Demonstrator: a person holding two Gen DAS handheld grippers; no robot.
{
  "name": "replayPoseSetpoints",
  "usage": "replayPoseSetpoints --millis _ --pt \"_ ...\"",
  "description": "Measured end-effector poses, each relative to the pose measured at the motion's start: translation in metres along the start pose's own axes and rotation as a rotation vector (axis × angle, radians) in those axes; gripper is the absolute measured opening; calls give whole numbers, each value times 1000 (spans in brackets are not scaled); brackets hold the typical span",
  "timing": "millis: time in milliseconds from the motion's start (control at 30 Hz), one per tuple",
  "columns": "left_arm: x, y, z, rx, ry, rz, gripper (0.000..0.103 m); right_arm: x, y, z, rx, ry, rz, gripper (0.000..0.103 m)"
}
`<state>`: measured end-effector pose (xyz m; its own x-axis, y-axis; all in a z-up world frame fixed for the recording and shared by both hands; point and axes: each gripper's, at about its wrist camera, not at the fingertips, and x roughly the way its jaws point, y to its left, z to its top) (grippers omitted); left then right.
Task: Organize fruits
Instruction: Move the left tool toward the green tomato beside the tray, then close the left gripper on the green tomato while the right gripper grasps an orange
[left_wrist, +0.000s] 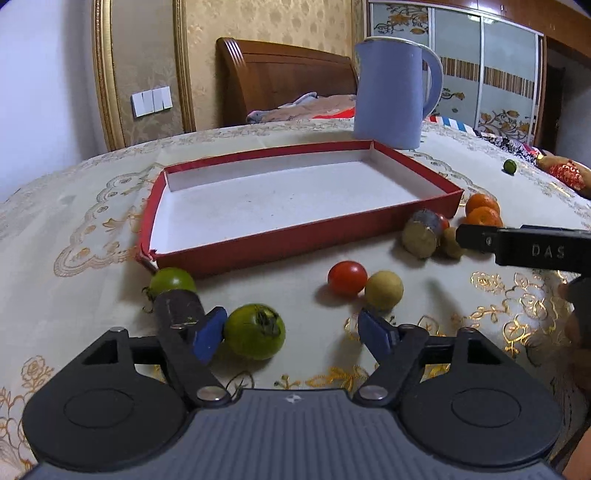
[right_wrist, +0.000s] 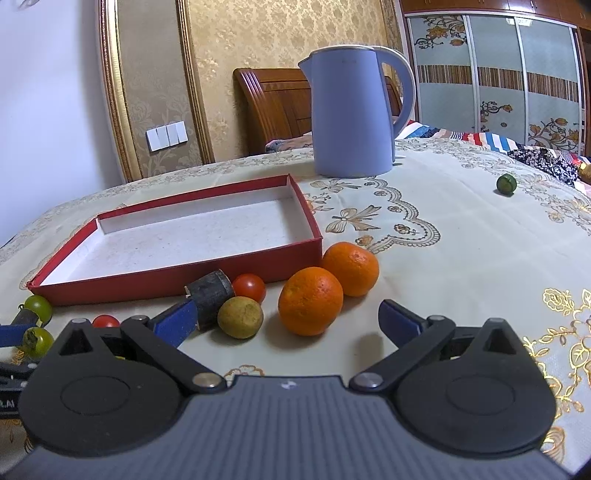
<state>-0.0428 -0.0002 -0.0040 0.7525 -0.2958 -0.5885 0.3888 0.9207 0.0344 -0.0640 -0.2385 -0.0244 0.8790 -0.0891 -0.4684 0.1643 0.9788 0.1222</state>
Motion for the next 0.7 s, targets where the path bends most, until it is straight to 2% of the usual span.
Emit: replayPoseSetpoints --millis 167,200,267,333,400,467,633,700 --pt "5 3 2 -18 12 8 77 0 1 0 0 -2 -2 103" --pt "5 3 1 -23 11 20 68 0 0 0 1 -1 -2 103" --pt "6 4 1 -28 7 59 59 1 0 0 0 2 -2 103" --pt "7 8 1 -61 7 62 53 0 0 -1 0 0 -4 103" --pt "8 10 2 -81 14 83 41 0 0 0 2 3 -6 103" --pt "8 11 3 -95 16 100 33 1 0 0 2 7 -9 103" --pt "8 9 4 -106 21 124 32 0 -2 -1 6 5 -4 103" --pt "8 7 6 -109 29 133 32 -5 -5 -1 28 -23 17 103"
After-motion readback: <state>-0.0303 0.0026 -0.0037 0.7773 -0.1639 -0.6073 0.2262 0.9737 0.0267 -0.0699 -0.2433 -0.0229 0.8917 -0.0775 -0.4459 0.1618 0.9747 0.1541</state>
